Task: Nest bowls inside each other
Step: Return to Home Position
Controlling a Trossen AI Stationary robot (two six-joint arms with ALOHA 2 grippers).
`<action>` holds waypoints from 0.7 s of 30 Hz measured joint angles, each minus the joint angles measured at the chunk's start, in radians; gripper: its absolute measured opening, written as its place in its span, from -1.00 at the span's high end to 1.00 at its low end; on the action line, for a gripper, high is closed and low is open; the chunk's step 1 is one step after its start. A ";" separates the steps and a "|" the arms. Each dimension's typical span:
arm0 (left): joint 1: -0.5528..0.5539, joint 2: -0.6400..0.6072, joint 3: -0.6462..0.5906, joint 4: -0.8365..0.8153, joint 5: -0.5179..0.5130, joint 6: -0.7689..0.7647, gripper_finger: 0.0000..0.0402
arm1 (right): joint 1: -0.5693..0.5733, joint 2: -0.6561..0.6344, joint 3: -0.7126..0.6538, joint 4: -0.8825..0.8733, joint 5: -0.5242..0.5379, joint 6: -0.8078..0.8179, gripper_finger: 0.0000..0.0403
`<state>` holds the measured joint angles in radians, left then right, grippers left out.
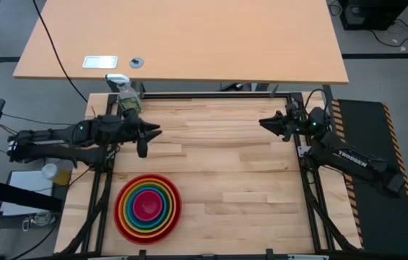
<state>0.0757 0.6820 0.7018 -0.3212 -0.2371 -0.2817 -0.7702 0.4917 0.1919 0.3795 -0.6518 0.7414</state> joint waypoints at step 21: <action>-0.001 -0.485 -0.571 0.195 -0.115 -0.358 0.43 | -0.190 -0.260 -0.176 0.031 -0.046 0.199 0.38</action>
<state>0.0750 0.1967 0.1304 -0.1257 -0.3523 -0.6402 -0.9604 0.2322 0.0154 0.4107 -0.6975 0.9402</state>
